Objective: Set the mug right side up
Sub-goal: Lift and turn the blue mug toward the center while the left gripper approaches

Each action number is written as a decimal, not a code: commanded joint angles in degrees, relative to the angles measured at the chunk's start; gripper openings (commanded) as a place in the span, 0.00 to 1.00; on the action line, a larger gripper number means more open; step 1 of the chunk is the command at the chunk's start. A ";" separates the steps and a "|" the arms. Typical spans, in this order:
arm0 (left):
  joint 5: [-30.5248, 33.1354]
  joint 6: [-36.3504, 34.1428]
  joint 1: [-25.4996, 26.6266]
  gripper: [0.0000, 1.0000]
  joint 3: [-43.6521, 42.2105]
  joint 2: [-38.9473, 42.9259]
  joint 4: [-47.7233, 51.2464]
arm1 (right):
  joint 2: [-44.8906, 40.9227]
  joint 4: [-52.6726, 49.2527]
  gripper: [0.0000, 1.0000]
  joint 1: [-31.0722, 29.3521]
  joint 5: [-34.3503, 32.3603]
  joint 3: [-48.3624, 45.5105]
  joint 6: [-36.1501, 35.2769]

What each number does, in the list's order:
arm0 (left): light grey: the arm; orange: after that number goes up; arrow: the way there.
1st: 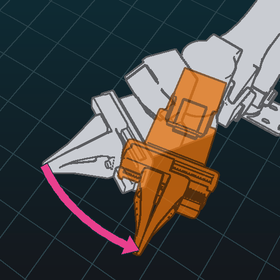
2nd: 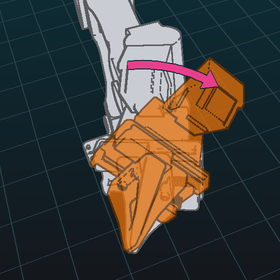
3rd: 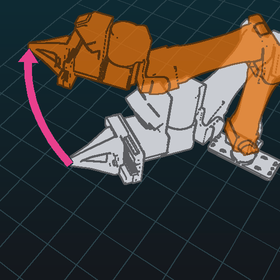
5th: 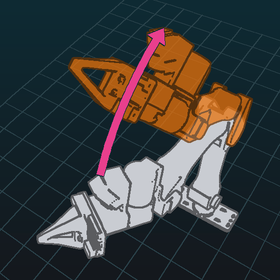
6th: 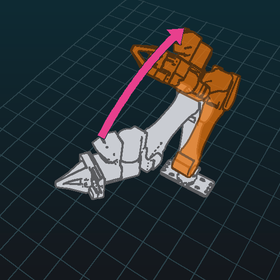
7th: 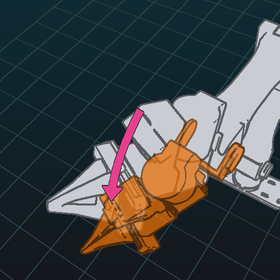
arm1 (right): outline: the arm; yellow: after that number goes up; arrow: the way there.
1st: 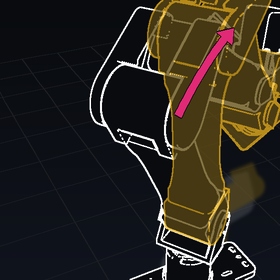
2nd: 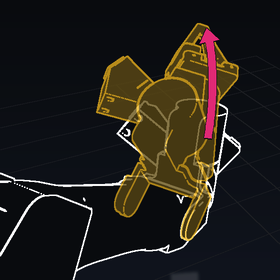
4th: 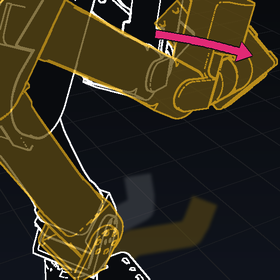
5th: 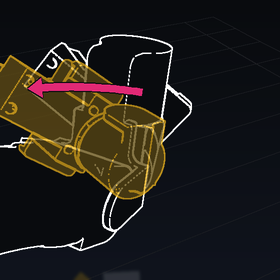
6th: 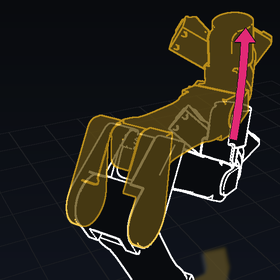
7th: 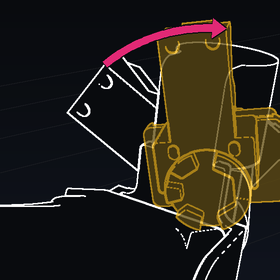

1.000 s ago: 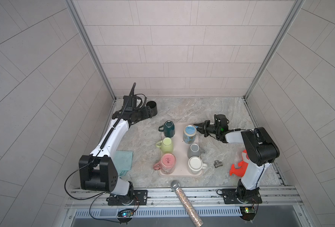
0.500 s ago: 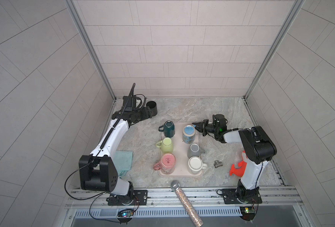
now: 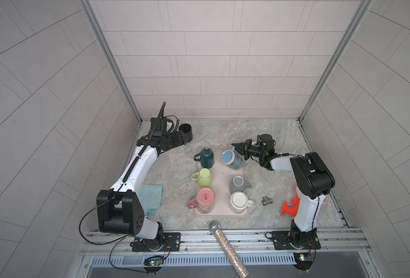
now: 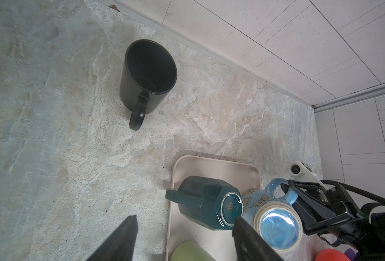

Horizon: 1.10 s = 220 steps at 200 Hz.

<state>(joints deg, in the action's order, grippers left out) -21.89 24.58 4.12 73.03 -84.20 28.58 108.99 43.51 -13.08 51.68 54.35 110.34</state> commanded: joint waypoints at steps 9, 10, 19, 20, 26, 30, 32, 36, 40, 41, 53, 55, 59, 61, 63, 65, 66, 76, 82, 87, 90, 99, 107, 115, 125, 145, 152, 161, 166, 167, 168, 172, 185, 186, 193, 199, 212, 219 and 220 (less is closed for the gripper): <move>-0.61 -0.21 -0.38 0.73 0.40 0.56 0.72 | -0.62 5.11 0.00 -1.11 1.34 3.17 2.94; -0.61 -0.22 -0.36 0.73 0.42 0.55 0.70 | -0.62 5.10 0.00 -1.13 1.37 3.24 2.90; -0.61 -0.23 -0.44 0.73 0.42 0.56 0.76 | -0.68 4.39 0.00 -1.33 1.66 3.88 2.11; -0.61 -0.23 -0.39 0.73 0.43 0.56 0.77 | -0.69 4.31 0.00 -1.33 1.66 3.90 2.00; -0.61 -0.23 -0.38 0.73 0.44 0.55 0.78 | -0.86 3.63 0.00 -1.42 1.83 4.38 1.34; -0.61 -0.23 -0.43 0.73 0.44 0.61 0.78 | -0.95 3.00 0.00 -1.50 1.92 4.67 0.68; -0.61 -0.23 -0.39 0.73 0.44 0.60 0.78 | -0.97 2.68 0.00 -1.57 2.00 4.95 0.34; -0.61 -0.23 -0.31 0.73 0.44 0.68 0.82 | -1.18 1.81 0.00 -1.64 2.16 5.33 -0.40; -0.61 -0.23 -0.44 0.73 0.40 0.68 0.80 | -1.37 0.77 0.00 -1.73 2.31 5.73 -1.53; -0.61 -0.23 -0.39 0.73 0.42 0.70 0.79 | -1.43 0.38 0.00 -1.70 2.34 5.88 -1.79; -0.57 -0.23 -0.39 0.73 0.42 0.77 0.78 | -2.28 -4.00 0.00 -1.86 2.71 7.45 -5.71; -0.53 -0.23 -0.42 0.73 0.44 0.77 0.78 | -2.46 -4.80 0.00 -1.86 2.72 7.73 -6.38; -0.53 -0.25 -0.36 0.73 0.40 0.79 0.73 | -2.82 -6.55 0.00 -1.86 2.81 8.26 -7.99; -0.57 -0.22 -0.39 0.73 0.36 0.82 0.70 | -2.97 -7.46 0.00 -1.93 2.88 8.66 -8.93; -0.51 -0.18 -0.42 0.73 0.31 0.80 0.63 | -3.16 -8.30 0.00 -1.94 2.94 8.95 -9.69; -0.50 -0.22 -0.38 0.73 0.34 0.82 0.50 | -3.28 -9.28 0.00 -1.99 2.91 9.25 -10.67; -0.47 -0.23 -0.41 0.73 0.39 0.81 0.46 | -3.31 -9.74 0.00 -1.97 2.90 9.49 -11.03; -0.35 -0.16 -0.38 0.73 0.65 0.80 0.03 | -4.14 -13.60 0.00 -1.95 2.99 11.18 -15.19; -0.45 -0.14 -0.42 0.73 0.93 0.68 -0.12 | -4.53 -16.19 0.00 -1.99 2.99 12.26 -17.68; -0.51 -0.05 -0.43 0.73 1.28 0.57 -0.15 | -4.86 -18.40 0.00 -2.02 2.94 13.15 -19.79; -0.59 0.01 -0.42 0.73 1.42 0.49 -0.24 | -5.05 -19.83 0.00 -1.96 2.90 13.79 -21.18; -1.00 0.16 -0.42 0.73 1.87 0.31 -0.42 | -5.63 -24.02 0.00 -2.04 2.69 15.59 -25.37; -1.35 0.34 -0.39 0.73 2.34 0.10 -0.74 | -6.20 -27.87 0.00 -2.08 2.47 17.32 -29.35; -1.83 0.46 -0.43 0.73 2.62 -0.15 -0.93 | -6.71 -31.68 0.00 -2.12 2.14 18.95 -33.19; -2.10 0.55 -0.36 0.73 3.06 -0.38 -1.15 | -7.33 -35.36 0.00 -2.12 1.62 20.79 -37.18; -2.93 1.12 -0.52 0.73 3.63 -0.74 -1.99 | -8.19 -42.91 0.00 -2.60 0.58 25.02 -45.51; -3.44 1.37 -0.35 0.73 3.82 -0.92 -2.36 | -8.21 -46.42 0.00 -2.94 0.13 27.09 -49.07; -3.88 1.75 -0.41 0.73 4.15 -1.05 -2.80 | -8.20 -51.70 0.00 -3.56 -0.51 29.86 -54.41; -4.17 1.85 -0.43 0.73 4.42 -1.25 -2.89 | -8.14 -54.80 0.00 -3.97 -1.18 31.47 -57.52; -4.28 1.86 -0.43 0.73 4.45 -1.28 -2.90 | -8.16 -55.39 0.00 -4.10 -1.34 31.76 -58.09; -4.38 1.87 -0.38 0.73 4.47 -1.30 -2.91 | -8.17 -56.00 0.00 -4.26 -1.55 32.17 -58.64; -4.58 1.95 -0.37 0.73 4.59 -1.36 -2.99 | -8.10 -58.79 0.00 -4.59 -2.37 33.45 -61.31; -5.05 1.94 -0.33 0.73 5.09 -1.53 -3.17 | -7.85 -67.76 0.00 -6.27 -5.55 37.92 -70.28; -5.07 1.95 -0.33 0.73 5.14 -1.55 -3.17 | -7.79 -68.42 0.00 -6.40 -5.89 38.32 -70.93; -5.18 1.91 -0.30 0.73 5.40 -1.49 -3.31 | -7.64 -72.41 0.00 -7.53 -7.82 40.45 -75.15; -5.35 1.84 -0.29 0.73 5.64 -1.51 -3.27 | -7.56 -75.12 0.00 -8.42 -9.38 41.92 -78.11; -5.87 1.83 -0.21 0.73 6.13 -1.39 -3.36 | -7.52 -78.45 0.00 -10.42 -12.49 43.77 -83.18; -6.35 1.88 -0.05 0.73 6.47 -1.35 -3.35 | -7.64 -79.69 0.00 -11.30 -14.09 44.30 -85.19; -6.47 1.88 -0.11 0.73 6.49 -1.37 -3.40 | -7.65 -79.79 0.00 -11.42 -14.30 44.37 -85.42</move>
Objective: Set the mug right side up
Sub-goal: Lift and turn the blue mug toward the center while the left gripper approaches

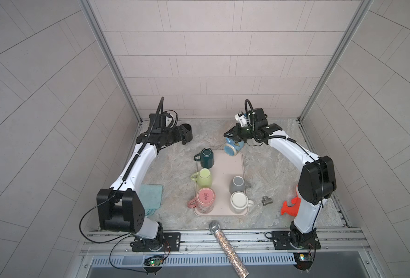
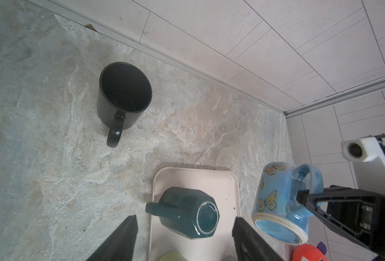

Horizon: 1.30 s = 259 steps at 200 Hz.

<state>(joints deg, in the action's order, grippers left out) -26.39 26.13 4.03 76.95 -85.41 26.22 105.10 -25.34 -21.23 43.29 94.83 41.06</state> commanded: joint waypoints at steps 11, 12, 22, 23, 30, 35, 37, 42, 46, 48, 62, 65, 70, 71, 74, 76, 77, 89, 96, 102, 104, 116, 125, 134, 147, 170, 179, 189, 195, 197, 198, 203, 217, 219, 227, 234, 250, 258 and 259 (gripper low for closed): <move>-2.98 0.41 0.15 0.73 3.20 -0.11 -1.08 | -3.94 -12.08 0.00 -4.55 -8.08 4.35 -19.10; -3.10 0.41 0.21 0.73 3.25 -0.11 -1.08 | -4.02 -12.18 0.00 -4.67 -8.24 4.37 -19.31; -4.02 0.42 0.57 0.73 3.67 0.12 -1.21 | -4.30 -13.06 0.00 -5.79 -10.43 4.72 -21.95; -4.11 0.42 0.55 0.73 3.71 0.18 -1.23 | -4.34 -13.19 0.00 -5.94 -10.60 4.69 -22.19; -4.42 0.42 0.83 0.73 3.90 0.28 -1.33 | -4.74 -13.67 0.00 -6.78 -12.33 4.68 -24.08; -4.61 0.58 1.06 0.73 3.98 0.49 -1.47 | -4.98 -13.89 0.00 -7.41 -13.54 4.62 -25.27; -4.67 0.59 1.17 0.73 4.02 0.57 -1.55 | -5.19 -13.93 0.00 -7.59 -13.99 4.54 -25.82; -4.79 0.72 1.55 0.73 4.00 0.78 -1.73 | -5.50 -14.01 0.00 -8.15 -15.05 4.40 -26.94; -4.81 0.99 1.89 0.73 4.00 0.87 -1.93 | -5.91 -13.95 0.00 -8.64 -15.92 4.24 -27.78; -4.88 1.04 2.17 0.73 4.00 0.92 -2.06 | -6.08 -13.90 0.00 -8.89 -16.50 4.12 -28.14; -5.93 1.29 4.22 0.73 3.91 1.23 -2.65 | -7.73 -12.49 0.00 -10.39 -19.20 2.70 -30.29; -6.09 1.29 4.74 0.73 3.91 1.29 -2.73 | -8.12 -11.87 0.00 -10.69 -19.37 2.28 -30.75; -6.20 1.25 5.72 0.73 3.83 1.32 -2.74 | -8.98 -10.50 0.00 -11.18 -19.66 1.26 -31.39; -6.21 1.27 5.90 0.73 3.83 1.35 -2.75 | -9.14 -10.20 0.00 -11.23 -19.74 1.03 -31.48; -6.16 1.14 6.47 0.73 3.78 1.37 -2.83 | -9.60 -9.20 0.00 -11.53 -19.96 0.33 -31.81; -6.22 1.06 6.92 0.73 3.75 1.33 -2.84 | -10.01 -8.54 0.00 -11.72 -20.08 -0.31 -31.98; -6.26 1.04 7.07 0.73 3.74 1.36 -2.88 | -10.23 -7.99 0.00 -11.81 -20.08 -0.59 -32.12; -6.73 0.60 9.28 0.73 3.43 1.32 -3.38 | -12.66 -3.49 0.00 -12.69 -20.60 -3.66 -33.14; -6.96 0.56 10.35 0.72 3.31 1.25 -3.71 | -13.73 -1.67 0.00 -12.93 -20.30 -4.86 -33.31; -7.00 0.59 11.14 0.72 3.13 1.29 -4.08 | -14.59 -0.54 0.00 -12.99 -19.69 -5.52 -33.32; -7.07 0.59 11.41 0.72 3.06 1.29 -4.18 | -14.71 -0.13 0.00 -13.03 -19.39 -5.64 -33.41; -7.13 0.91 12.59 0.72 2.71 1.32 -5.18 | -15.98 1.52 0.00 -13.13 -17.90 -6.42 -33.95; -7.42 1.62 13.29 0.71 2.36 1.52 -6.26 | -16.61 1.91 0.00 -13.40 -16.78 -6.71 -34.84; -8.13 2.57 13.97 0.71 1.92 1.64 -7.97 | -17.07 2.01 0.00 -13.85 -16.13 -6.89 -36.05; -9.30 3.80 14.89 0.70 1.29 2.18 -10.32 | -17.71 2.07 0.00 -14.58 -15.71 -7.40 -37.85; -9.76 5.73 16.07 0.70 -0.69 4.01 -14.57 | -18.17 2.12 0.00 -14.90 -14.37 -7.85 -38.95; -9.86 6.53 16.34 0.70 -1.62 4.88 -16.27 | -18.50 2.47 0.00 -15.06 -14.05 -8.20 -39.22; -10.09 7.40 16.53 0.70 -2.52 5.79 -18.13 | -18.85 2.70 0.00 -15.37 -13.42 -8.64 -39.77; -10.27 7.90 16.61 0.70 -2.99 6.24 -19.13 | -19.01 2.84 0.00 -15.59 -13.41 -8.77 -39.97; -10.44 8.06 16.62 0.70 -3.13 6.42 -19.46 | -19.00 2.80 0.00 -15.61 -13.41 -8.78 -40.06; -10.48 8.15 16.62 0.70 -3.21 6.45 -19.63 | -19.03 2.73 0.00 -15.65 -13.41 -8.78 -40.08; -10.69 8.49 16.71 0.70 -3.53 6.84 -20.35 | -19.11 2.60 0.00 -15.68 -13.35 -8.78 -40.30; -11.38 9.30 16.98 0.70 -4.21 7.56 -21.99 | -19.16 2.59 0.00 -15.79 -13.21 -8.80 -40.74; -11.53 9.36 17.08 0.70 -4.32 7.61 -22.09 | -19.19 2.63 0.00 -15.88 -13.16 -8.78 -40.71; -12.15 9.54 17.28 0.70 -4.35 7.64 -22.54 | -19.13 2.58 0.00 -15.86 -12.90 -8.74 -40.92; -12.62 9.69 17.53 0.70 -4.40 7.70 -22.72 | -19.04 2.60 0.00 -15.91 -12.86 -8.62 -40.93; -13.64 9.68 18.23 0.70 -4.50 7.45 -22.73 | -18.78 2.66 0.00 -15.97 -12.33 -8.13 -41.11; -13.94 9.58 18.57 0.70 -4.50 7.21 -22.69 | -18.63 2.75 0.00 -15.96 -12.14 -7.87 -41.06; -13.95 9.65 18.61 0.70 -4.52 7.24 -22.70 | -18.62 2.80 0.00 -16.00 -12.07 -7.84 -41.06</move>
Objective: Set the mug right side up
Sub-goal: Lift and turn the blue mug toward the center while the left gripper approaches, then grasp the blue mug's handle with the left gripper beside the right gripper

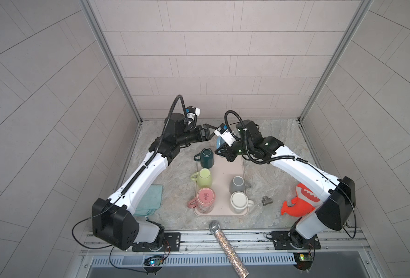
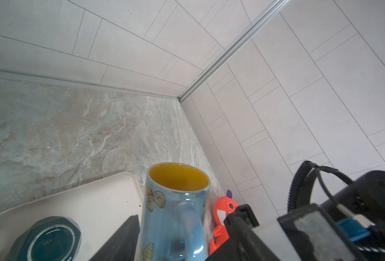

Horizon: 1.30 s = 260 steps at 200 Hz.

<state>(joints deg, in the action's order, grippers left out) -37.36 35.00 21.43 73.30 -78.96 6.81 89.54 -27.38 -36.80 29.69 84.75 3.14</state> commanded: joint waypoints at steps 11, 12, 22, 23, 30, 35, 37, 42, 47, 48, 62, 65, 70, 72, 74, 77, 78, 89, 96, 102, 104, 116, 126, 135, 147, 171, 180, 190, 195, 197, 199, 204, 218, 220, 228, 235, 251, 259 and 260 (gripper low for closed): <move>-3.08 0.77 1.58 0.70 -1.09 0.57 -2.82 | -2.80 4.96 0.00 -0.43 2.00 2.59 -3.21; -3.07 0.77 1.59 0.70 -1.11 0.56 -2.75 | -2.75 4.96 0.00 -0.45 2.02 2.65 -3.22; -2.98 0.68 1.92 0.70 -1.32 0.47 -2.50 | -2.43 4.88 0.00 -0.49 2.42 3.09 -3.25; -2.98 0.68 1.94 0.70 -1.36 0.43 -2.46 | -2.43 4.83 0.00 -0.53 2.40 3.11 -3.24; -2.98 0.68 2.11 0.70 -1.53 0.38 -2.40 | -2.29 4.79 0.00 -0.62 2.47 3.30 -3.31; -2.91 0.63 2.21 0.70 -1.64 0.23 -2.41 | -2.11 4.70 0.00 -0.58 2.62 3.47 -3.36; -2.89 0.65 2.28 0.70 -1.59 0.21 -2.39 | -2.09 4.70 0.00 -0.63 2.60 3.49 -3.39; -2.87 0.67 2.38 0.70 -1.59 0.21 -2.34 | -1.93 4.70 0.00 -0.63 2.69 3.62 -3.44; -2.90 0.69 2.54 0.70 -1.61 0.13 -2.33 | -1.82 4.61 0.00 -0.66 2.84 3.74 -3.46; -2.89 0.64 2.55 0.70 -1.59 0.13 -2.33 | -1.82 4.61 0.00 -0.65 2.83 3.75 -3.43; -2.65 0.30 2.97 0.70 -1.40 -0.07 -1.94 | -1.58 4.52 0.00 -0.85 2.91 4.00 -3.63; -2.64 0.17 2.99 0.70 -1.26 -0.19 -1.73 | -1.56 4.52 0.00 -0.87 2.91 4.02 -3.66; -2.39 0.01 3.13 0.70 -1.22 -0.26 -1.39 | -1.56 4.61 0.00 -0.85 2.90 4.01 -3.66; -2.37 -0.10 3.17 0.70 -1.16 -0.35 -1.26 | -1.56 4.61 0.00 -0.85 2.91 4.08 -3.64; -2.34 -0.15 3.18 0.70 -1.17 -0.33 -1.09 | -1.56 4.61 0.00 -0.89 2.91 4.10 -3.66; -2.24 -0.30 3.26 0.70 -1.08 -0.39 -0.90 | -1.56 4.61 0.00 -0.92 2.85 4.17 -3.66; -2.21 -0.34 3.30 0.70 -1.06 -0.40 -0.78 | -1.56 4.61 0.00 -0.91 2.88 4.18 -3.66; -1.95 -0.71 3.51 0.70 -1.14 -0.58 -0.18 | -1.47 4.53 0.00 -0.97 2.90 4.36 -3.71; -1.76 -0.89 3.73 0.70 -1.13 -0.74 0.08 | -1.38 4.31 0.00 -1.04 2.91 4.53 -3.79; -1.67 -1.14 3.88 0.70 -1.00 -0.85 0.42 | -1.22 4.11 0.00 -1.13 2.91 4.71 -3.88; -1.62 -1.27 3.88 0.69 -0.93 -0.91 0.54 | -1.17 4.03 0.00 -1.10 2.89 4.78 -3.92; -1.31 -2.02 4.20 0.69 -0.41 -1.28 1.85 | -0.87 3.50 0.00 -1.18 2.91 5.16 -4.12; -0.87 -2.97 4.54 0.69 0.09 -1.67 3.40 | -0.70 3.38 0.00 -1.28 2.82 5.29 -4.13; -0.42 -3.67 4.92 0.68 0.42 -1.96 4.56 | -0.59 3.38 0.00 -1.40 2.76 5.34 -4.21; 0.00 -4.13 5.20 0.67 0.57 -2.17 5.42 | -0.51 3.49 0.00 -1.50 3.04 5.47 -4.24; 0.95 -4.63 5.46 0.63 0.70 -2.63 6.52 | -0.15 3.17 0.00 -1.88 3.09 5.94 -4.42; 1.55 -4.81 5.44 0.60 0.83 -2.63 7.09 | 0.06 2.75 0.00 -2.04 3.09 6.20 -4.65; 2.37 -5.16 5.53 0.57 1.02 -2.61 7.67 | 0.28 2.18 0.00 -2.22 2.92 6.54 -5.03; 2.65 -5.33 5.47 0.56 1.05 -2.60 7.86 | 0.34 1.95 0.00 -2.32 2.75 6.64 -5.15; 2.78 -5.41 5.46 0.55 1.12 -2.56 7.98 | 0.37 1.86 0.00 -2.36 2.74 6.65 -5.24; 2.88 -5.46 5.46 0.54 1.14 -2.59 8.16 | 0.37 1.77 0.00 -2.33 2.74 6.72 -5.31; 3.20 -5.68 5.46 0.52 1.26 -2.60 8.49 | 0.46 1.56 0.00 -2.48 2.53 6.82 -5.48; 3.76 -6.17 5.46 0.48 1.61 -2.65 9.71 | 0.40 1.29 0.00 -2.57 2.23 6.83 -5.77; 3.89 -6.31 5.51 0.47 1.66 -2.68 9.82 | 0.38 1.28 0.00 -2.56 2.19 6.83 -5.79; 4.10 -6.58 5.47 0.46 1.82 -2.74 10.46 | 0.29 1.27 0.00 -2.51 2.11 6.83 -5.82; 4.27 -6.85 5.47 0.45 1.89 -2.74 10.87 | 0.29 1.27 0.00 -2.62 2.12 6.88 -5.88; 3.85 -7.39 5.47 0.40 1.99 -3.08 11.40 | 0.28 1.18 0.00 -2.62 2.20 7.00 -6.12; 3.53 -7.81 5.46 0.37 2.25 -3.26 11.91 | 0.27 1.11 0.00 -2.71 2.10 7.09 -6.16; 3.53 -7.83 5.46 0.37 2.27 -3.36 11.96 | 0.30 1.10 0.00 -2.68 2.05 7.09 -6.20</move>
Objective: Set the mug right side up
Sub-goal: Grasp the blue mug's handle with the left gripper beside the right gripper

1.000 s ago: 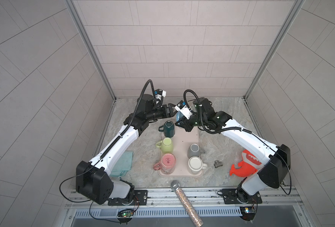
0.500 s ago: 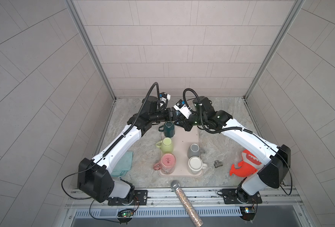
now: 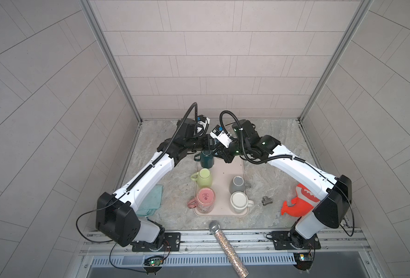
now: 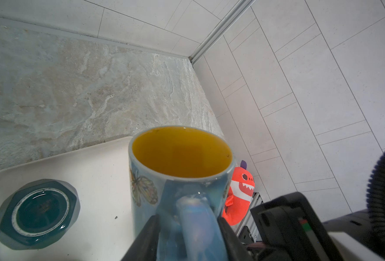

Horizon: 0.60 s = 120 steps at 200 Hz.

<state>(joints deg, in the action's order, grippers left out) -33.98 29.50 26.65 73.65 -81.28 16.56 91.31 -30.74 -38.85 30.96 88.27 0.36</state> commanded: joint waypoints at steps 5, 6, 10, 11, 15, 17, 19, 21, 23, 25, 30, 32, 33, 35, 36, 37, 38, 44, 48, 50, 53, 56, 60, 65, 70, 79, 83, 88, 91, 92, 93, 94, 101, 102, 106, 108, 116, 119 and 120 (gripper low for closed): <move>0.18 -2.47 0.26 0.33 2.17 -1.11 2.65 | -1.40 4.42 0.00 -0.62 0.81 3.64 -3.43; 0.16 -2.54 0.25 0.33 2.19 -1.14 2.76 | -1.40 4.40 0.00 -0.66 0.83 3.65 -3.48; 0.12 -2.66 0.24 0.30 2.31 -1.28 2.90 | -1.33 4.23 0.00 -0.64 0.82 3.79 -3.60; 0.08 -2.68 0.24 0.29 2.30 -1.36 2.93 | -1.32 4.17 0.00 -0.67 0.79 3.82 -3.65; 0.01 -2.75 0.25 0.27 2.38 -1.41 3.04 | -1.23 3.91 0.00 -0.63 0.82 4.03 -3.76; 0.02 -2.77 0.24 0.26 2.42 -1.47 3.09 | -1.20 3.80 0.00 -0.68 0.80 4.09 -3.91; -0.07 -2.78 0.20 0.25 2.43 -1.51 3.12 | -1.08 3.64 0.00 -0.65 0.78 4.21 -4.00; -0.11 -2.84 0.21 0.24 2.44 -1.51 3.13 | -1.05 3.47 0.00 -0.62 0.79 4.33 -4.04; -0.12 -2.79 0.23 0.23 2.41 -1.65 3.13 | -0.98 3.31 0.00 -0.66 0.82 4.47 -4.11; -0.12 -2.80 0.24 0.21 2.43 -1.62 3.15 | -0.92 3.14 0.00 -0.62 0.80 4.57 -4.27; -0.08 -2.82 0.24 0.18 2.48 -1.73 3.12 | -0.80 2.77 0.00 -0.66 0.80 4.83 -4.45; -0.07 -2.85 0.24 0.16 2.47 -1.70 3.13 | -0.78 2.59 0.00 -0.63 0.76 4.96 -4.60; -0.10 -2.82 0.24 0.16 2.47 -1.70 3.13 | -0.74 2.56 0.00 -0.62 0.72 5.02 -4.63; -0.07 -2.85 0.24 0.14 2.51 -1.76 3.13 | -0.68 2.49 0.00 -0.64 0.69 5.06 -4.68; -0.06 -2.81 0.24 0.14 2.49 -1.77 3.13 | -0.69 2.47 0.00 -0.62 0.64 5.06 -4.67; -0.05 -2.80 0.24 0.13 2.52 -1.82 3.13 | -0.69 2.47 0.00 -0.62 0.64 5.06 -4.67; -0.09 -2.79 0.24 0.12 2.54 -1.80 3.13 | -0.69 2.45 0.00 -0.64 0.60 5.07 -4.71; -0.04 -2.94 0.24 0.07 2.48 -1.87 3.05 | -0.77 2.44 0.00 -0.69 0.68 5.05 -4.80; -0.05 -3.03 0.24 0.03 2.55 -1.87 3.04 | -0.79 2.44 0.00 -0.70 0.66 5.07 -4.81; 0.03 -3.04 0.28 0.00 2.62 -1.87 3.04 | -0.78 2.44 0.00 -0.66 0.61 5.07 -4.77; 0.03 -3.04 0.29 0.00 2.64 -1.92 3.04 | -0.78 2.44 0.00 -0.67 0.66 5.03 -4.82; 0.17 -2.97 0.26 0.00 2.60 -1.91 3.04 | -0.78 2.44 0.00 -0.66 0.52 4.98 -4.76; 0.26 -3.00 0.25 0.00 2.60 -1.87 3.04 | -0.86 2.45 0.00 -0.63 0.51 4.92 -4.76; 0.43 -3.08 0.25 0.00 2.57 -1.86 3.05 | -0.90 2.52 0.00 -0.68 0.49 4.81 -4.84; 0.61 -3.04 0.26 0.00 2.73 -2.00 3.05 | -0.95 2.61 0.00 -0.62 0.37 4.66 -4.77; 1.19 -3.13 0.24 0.00 2.81 -1.88 3.00 | -1.04 2.70 0.00 -0.70 0.35 4.39 -4.80; 1.43 -3.13 0.28 0.00 2.78 -1.82 2.89 | -1.04 2.65 0.00 -0.63 0.25 4.20 -4.77; 1.73 -3.13 0.24 0.00 2.78 -1.72 2.77 | -1.12 2.62 0.00 -0.67 0.26 4.13 -4.79; 1.95 -3.13 0.30 0.00 2.82 -1.70 2.70 | -1.13 2.57 0.00 -0.65 0.20 4.03 -4.79; 2.06 -3.13 0.31 0.00 2.87 -1.65 2.65 | -1.17 2.55 0.00 -0.63 0.18 3.98 -4.82; 2.11 -3.17 0.36 0.00 2.84 -1.67 2.67 | -1.20 2.54 0.00 -0.67 0.08 3.95 -4.83; 2.13 -3.19 0.30 0.00 2.87 -1.68 2.64 | -1.21 2.53 0.00 -0.68 0.03 3.94 -4.84; 2.61 -3.37 0.29 0.00 3.02 -1.53 2.45 | -1.29 2.45 0.00 -0.66 -0.19 3.72 -4.70; 2.69 -3.38 0.31 0.00 3.00 -1.52 2.44 | -1.30 2.45 0.00 -0.63 -0.24 3.69 -4.73; 2.95 -3.47 0.25 0.00 3.15 -1.52 2.36 | -1.31 2.44 0.00 -0.66 -0.30 3.52 -4.75; 3.08 -3.52 0.24 0.00 3.27 -1.45 2.35 | -1.35 2.44 0.00 -0.67 -0.36 3.41 -4.71; 3.42 -3.59 0.27 0.00 3.55 -1.47 2.20 | -1.55 2.37 0.00 -0.66 -0.76 3.17 -4.70; 3.45 -3.65 0.24 0.00 3.68 -1.57 2.06 | -1.61 2.43 0.00 -0.65 -0.96 3.02 -4.63; 3.51 -3.70 0.24 0.00 3.73 -1.54 2.07 | -1.64 2.39 0.00 -0.63 -0.98 2.99 -4.69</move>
<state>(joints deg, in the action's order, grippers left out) -33.34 29.52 26.81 75.48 -82.21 18.13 92.25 -31.44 -38.68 29.21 89.80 -0.40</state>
